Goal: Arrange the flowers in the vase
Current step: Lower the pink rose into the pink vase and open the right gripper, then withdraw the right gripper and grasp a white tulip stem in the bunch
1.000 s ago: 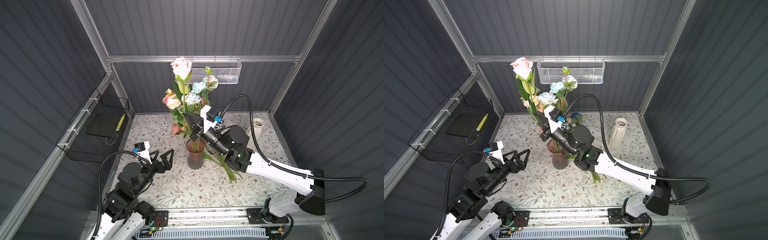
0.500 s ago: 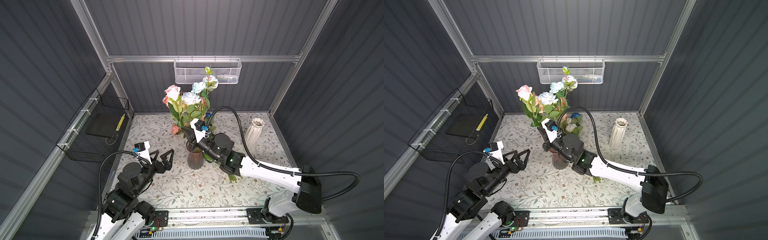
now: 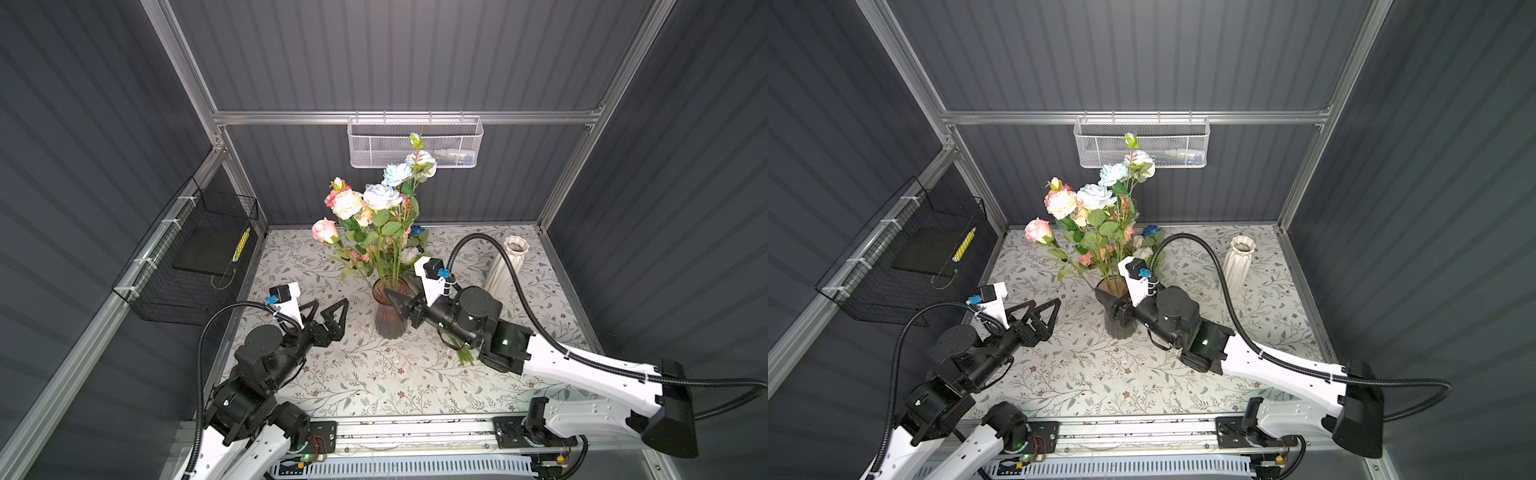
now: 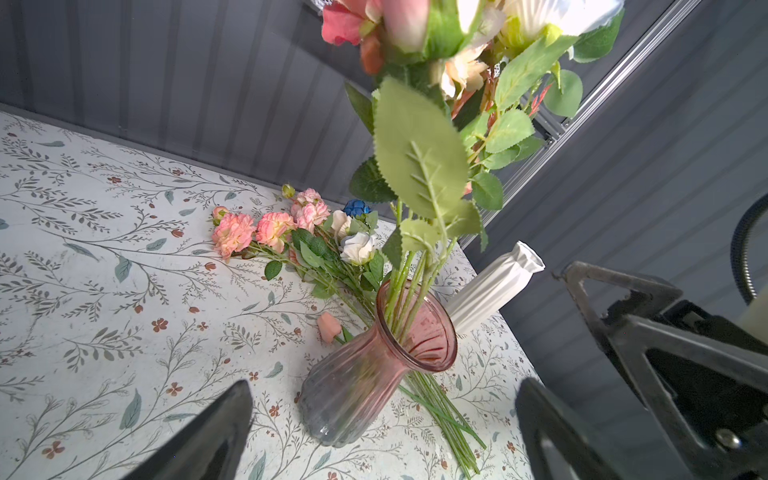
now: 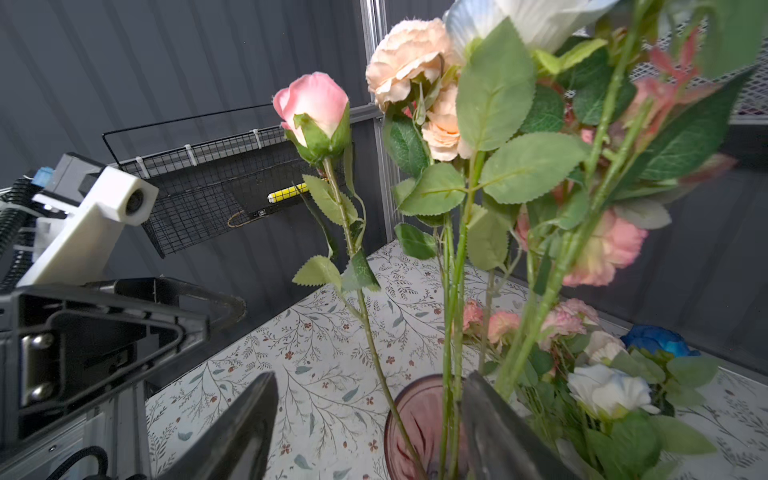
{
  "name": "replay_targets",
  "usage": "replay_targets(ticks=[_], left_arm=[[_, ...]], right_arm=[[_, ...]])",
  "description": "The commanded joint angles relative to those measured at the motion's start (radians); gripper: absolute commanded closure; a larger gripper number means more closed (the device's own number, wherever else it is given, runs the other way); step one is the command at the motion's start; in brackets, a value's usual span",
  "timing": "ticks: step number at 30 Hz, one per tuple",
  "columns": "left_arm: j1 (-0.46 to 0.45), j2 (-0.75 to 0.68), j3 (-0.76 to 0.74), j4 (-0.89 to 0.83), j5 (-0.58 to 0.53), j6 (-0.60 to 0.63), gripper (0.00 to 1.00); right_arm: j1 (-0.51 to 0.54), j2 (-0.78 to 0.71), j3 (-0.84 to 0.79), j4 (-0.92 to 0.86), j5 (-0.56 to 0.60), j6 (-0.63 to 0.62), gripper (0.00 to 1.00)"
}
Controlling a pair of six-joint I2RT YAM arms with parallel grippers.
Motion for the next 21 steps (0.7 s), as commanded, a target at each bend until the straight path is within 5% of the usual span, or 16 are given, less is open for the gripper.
replay_targets(ticks=[1,5,12,17,21], left_arm=[[0.002,-0.011,0.027,0.02,0.012,0.024,0.0],[0.002,-0.029,0.034,0.019,0.003,0.03,0.0],[0.002,-0.039,0.033,0.012,-0.001,0.034,0.0],[0.002,-0.053,0.03,-0.006,-0.003,0.033,0.0],[0.003,-0.072,0.027,-0.019,-0.012,0.035,0.0]], right_arm=[[0.004,-0.084,-0.033,-0.157,0.07,0.069,0.27],[-0.025,-0.127,-0.061,-0.346,0.14,0.161,0.32],[-0.274,-0.036,-0.106,-0.556,-0.04,0.322,0.49],[-0.369,0.177,-0.055,-0.606,-0.133,0.262,0.54],[-0.377,0.323,0.024,-0.668,-0.08,0.216,0.53]])
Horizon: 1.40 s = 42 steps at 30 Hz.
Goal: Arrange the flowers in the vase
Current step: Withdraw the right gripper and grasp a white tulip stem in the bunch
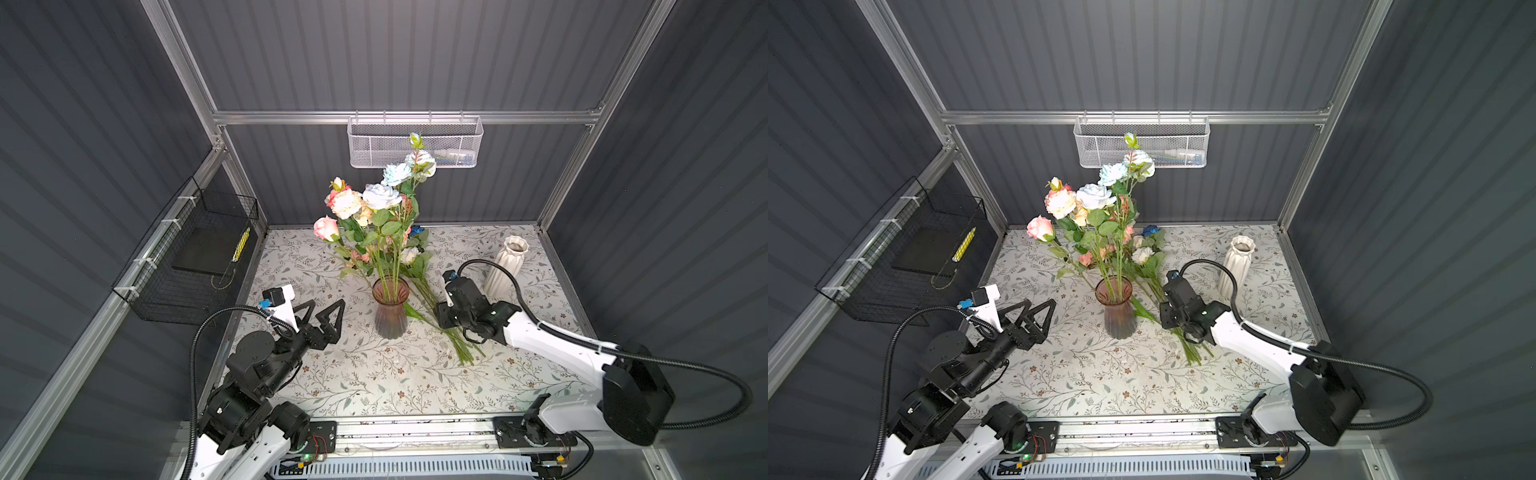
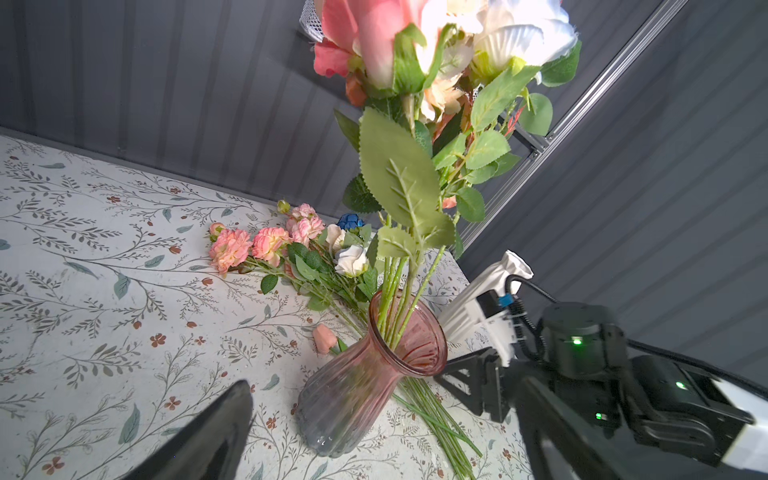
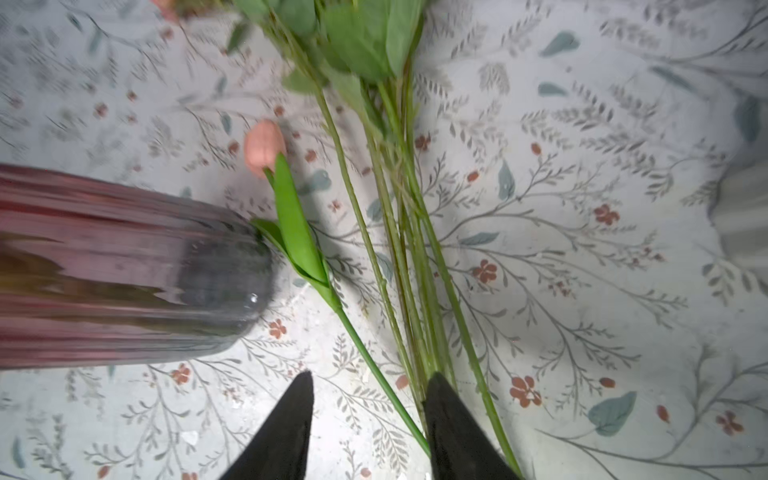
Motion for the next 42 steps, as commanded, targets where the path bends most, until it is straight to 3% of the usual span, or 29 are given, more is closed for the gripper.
replay_targets(ticks=[1,9,12,15,18,27,35,42], left_arm=[[0.002,-0.02,0.02,-0.019,-0.01,0.02,0.0],[0.002,-0.018,0.021,-0.03,-0.01,0.023,0.0],[0.002,-0.025,0.023,-0.041,-0.016,0.027,0.0],[0.002,-0.038,0.017,-0.043,-0.023,0.026,0.0],[0.002,-0.034,0.012,-0.036,-0.023,0.026,0.0],[0.002,-0.012,0.016,-0.035,-0.016,0.025,0.0],[0.002,-0.013,0.014,-0.04,-0.023,0.023,0.0],[0.002,-0.002,0.02,-0.037,-0.02,0.025,0.0]], right_arm=[[-0.015,0.065,0.071,-0.057,0.001,-0.04,0.54],[-0.073,0.189,0.167,0.0,-0.084,-0.165,0.65],[-0.063,0.215,0.206,-0.074,-0.161,-0.21,0.57],[-0.033,0.215,0.194,-0.145,-0.171,-0.226,0.47],[-0.009,0.226,0.166,-0.18,-0.165,-0.238,0.43],[0.02,0.322,0.198,-0.186,-0.083,-0.261,0.48],[0.02,0.381,0.228,-0.193,-0.112,-0.284,0.71],[0.011,0.287,0.165,-0.135,-0.2,-0.268,0.88]])
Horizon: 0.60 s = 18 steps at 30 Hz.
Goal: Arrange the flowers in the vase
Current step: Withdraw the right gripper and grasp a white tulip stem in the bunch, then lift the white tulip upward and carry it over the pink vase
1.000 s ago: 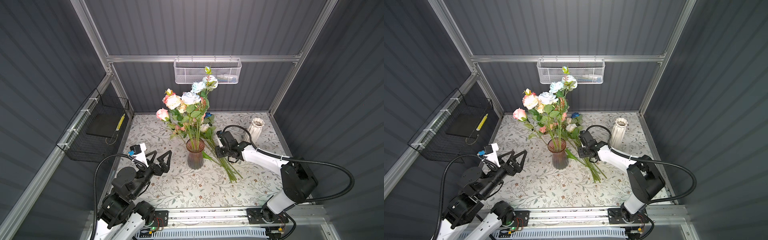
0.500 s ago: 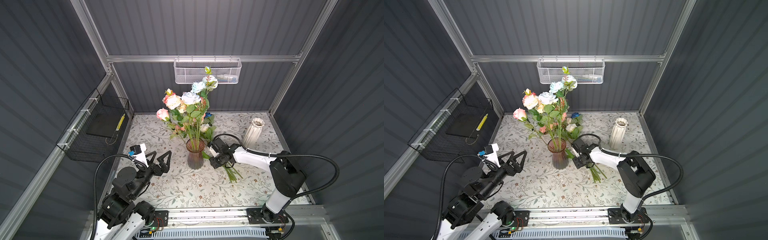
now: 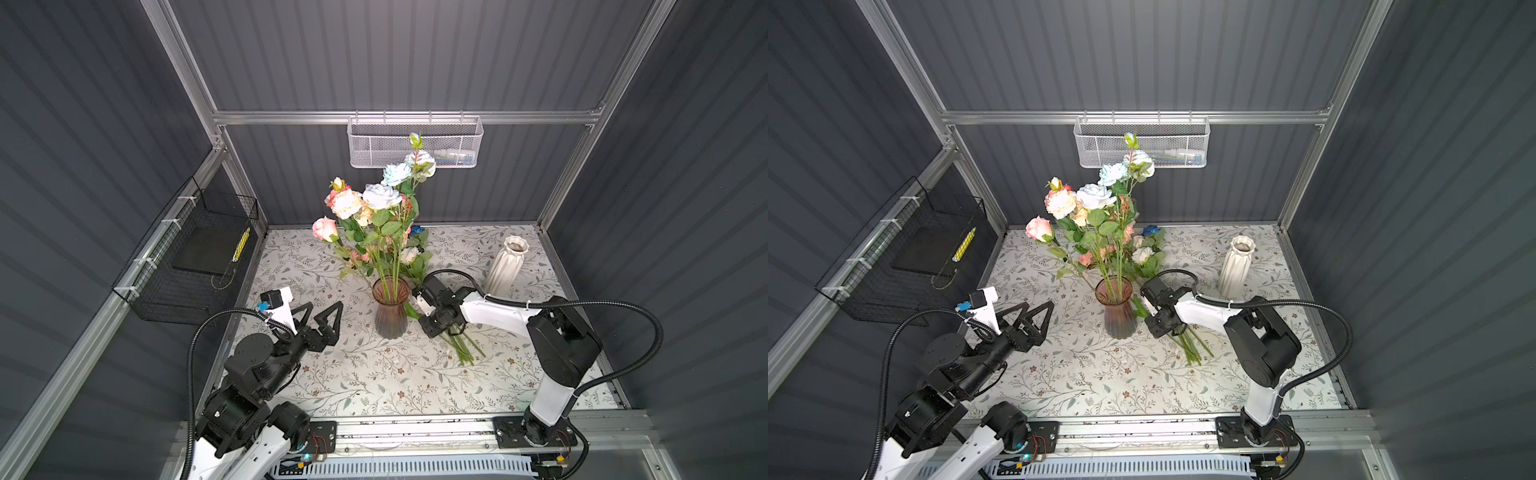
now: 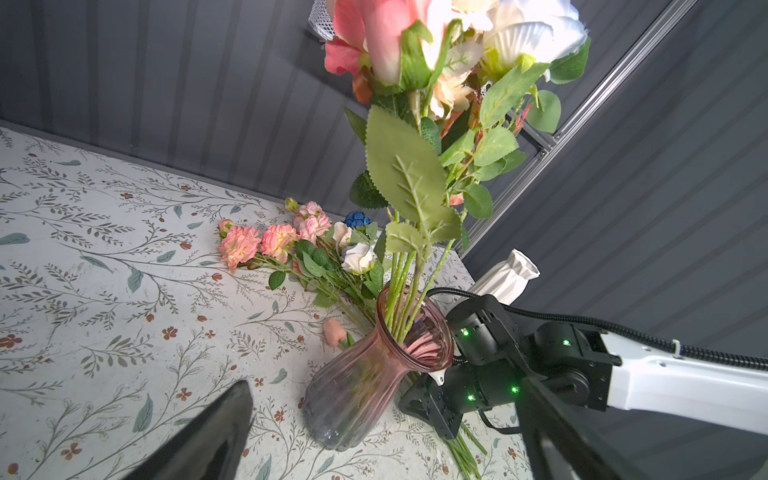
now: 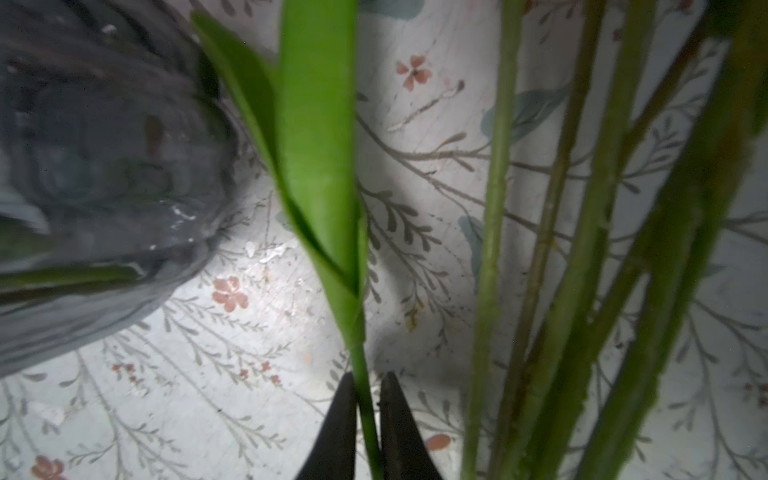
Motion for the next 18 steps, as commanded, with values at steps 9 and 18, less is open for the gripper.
replay_targets(ticks=[9,18], left_arm=[[0.002,0.018,0.026,-0.001,0.0,0.017,0.0],[0.002,0.034,0.028,0.005,0.004,0.009,0.0]], right_arm=[[-0.04,-0.258,-0.136,0.061,-0.044,0.107,0.93],[-0.06,-0.557,-0.226,0.04,0.118,0.227,0.93]])
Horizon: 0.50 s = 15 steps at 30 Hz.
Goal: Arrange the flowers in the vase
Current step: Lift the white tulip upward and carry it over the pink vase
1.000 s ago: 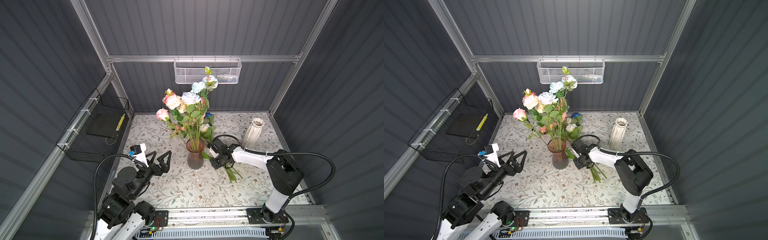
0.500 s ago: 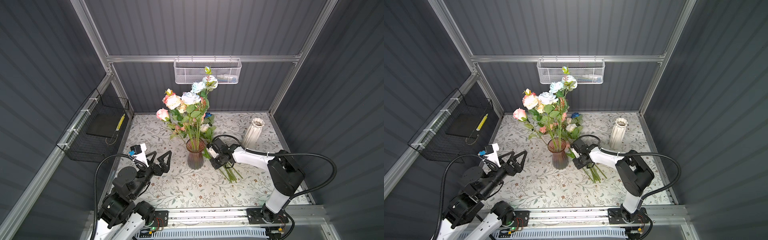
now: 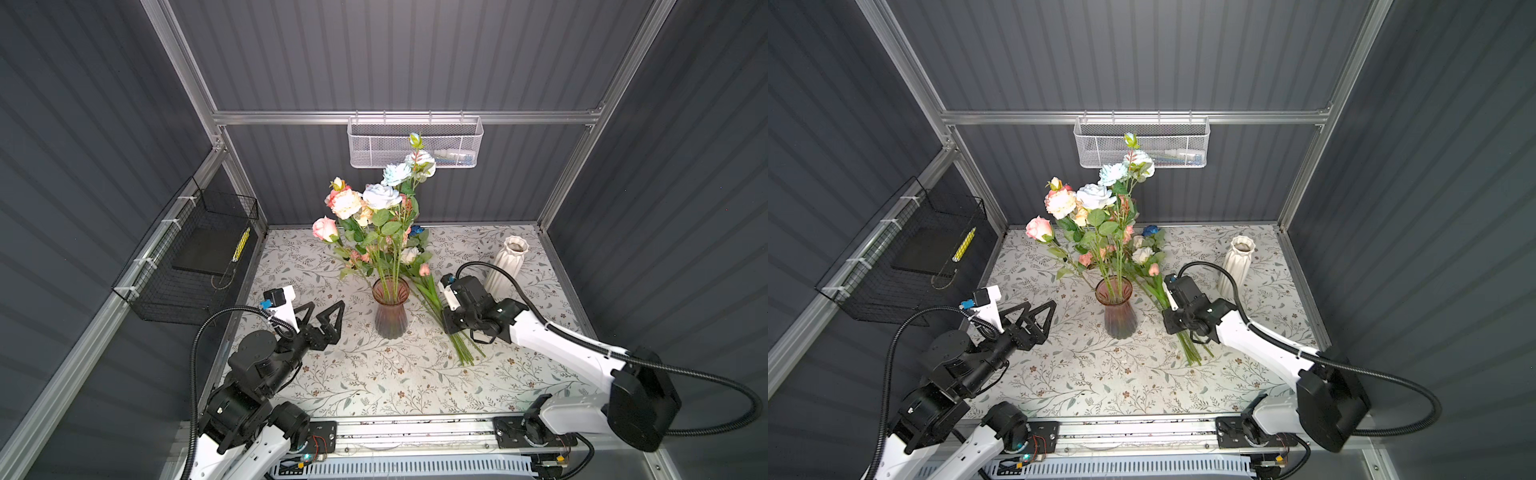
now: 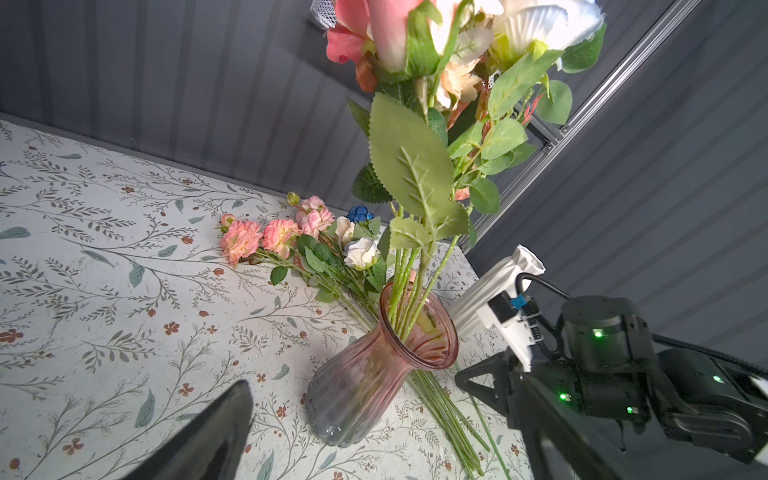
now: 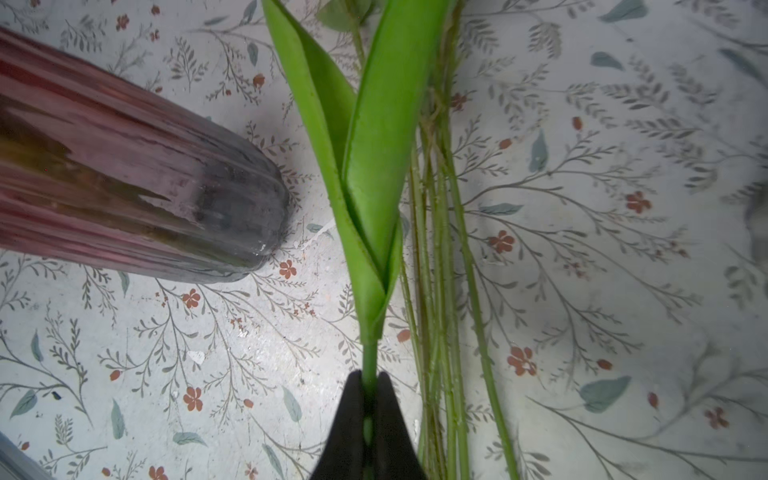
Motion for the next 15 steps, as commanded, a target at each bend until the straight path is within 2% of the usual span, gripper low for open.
replay_targets(ticks=[1,7,9,12,15], left_arm=[[0.002,0.01,0.028,0.007,0.003,0.009,0.0],[0.002,0.015,0.026,0.016,0.005,0.007,0.0],[0.002,0.019,0.026,0.018,0.005,0.007,0.0],[0.002,0.021,0.026,0.021,0.004,0.007,0.0],[0.002,0.026,0.026,0.026,0.005,0.004,0.0]], right_arm=[[-0.005,-0.11,-0.02,-0.023,0.084,0.07,0.93],[0.023,-0.348,-0.013,0.005,0.109,0.119,0.95],[0.082,-0.404,0.007,0.005,0.169,0.104,0.96],[0.209,-0.435,0.053,0.103,0.281,0.045,0.96],[0.301,-0.426,0.086,0.248,0.316,-0.029,0.97]])
